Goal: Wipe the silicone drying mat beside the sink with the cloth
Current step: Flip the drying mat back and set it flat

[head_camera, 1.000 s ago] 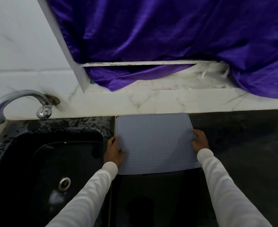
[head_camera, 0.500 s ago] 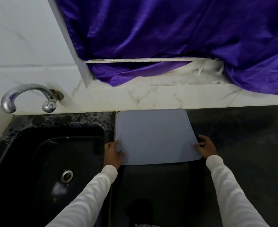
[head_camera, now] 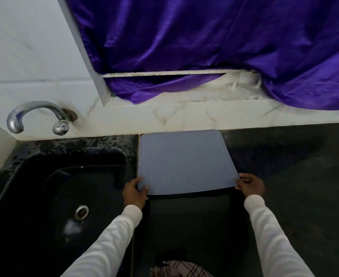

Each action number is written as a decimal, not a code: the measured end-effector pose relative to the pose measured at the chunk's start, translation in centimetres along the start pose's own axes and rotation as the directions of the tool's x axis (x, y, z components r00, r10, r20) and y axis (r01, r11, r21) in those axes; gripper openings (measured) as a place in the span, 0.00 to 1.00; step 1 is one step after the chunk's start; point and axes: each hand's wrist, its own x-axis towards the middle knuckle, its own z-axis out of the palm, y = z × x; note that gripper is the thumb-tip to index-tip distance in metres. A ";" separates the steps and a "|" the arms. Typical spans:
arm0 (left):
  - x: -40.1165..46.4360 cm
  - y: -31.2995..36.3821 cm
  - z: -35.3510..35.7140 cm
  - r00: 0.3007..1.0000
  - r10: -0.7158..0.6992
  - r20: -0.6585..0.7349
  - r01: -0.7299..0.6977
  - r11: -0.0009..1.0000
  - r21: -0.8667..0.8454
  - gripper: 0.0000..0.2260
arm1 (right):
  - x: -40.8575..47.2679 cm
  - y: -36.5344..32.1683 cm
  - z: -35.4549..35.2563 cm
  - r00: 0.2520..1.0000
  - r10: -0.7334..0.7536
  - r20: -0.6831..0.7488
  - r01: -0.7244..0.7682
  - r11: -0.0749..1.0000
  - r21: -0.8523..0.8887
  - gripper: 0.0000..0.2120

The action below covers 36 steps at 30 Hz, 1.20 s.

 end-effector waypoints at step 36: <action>-1.5 0.3 -0.3 0.997 0.077 0.028 -0.082 0.962 0.262 0.20 | -1.1 0.0 0.5 0.996 -0.062 -0.069 0.051 0.988 -0.144 0.03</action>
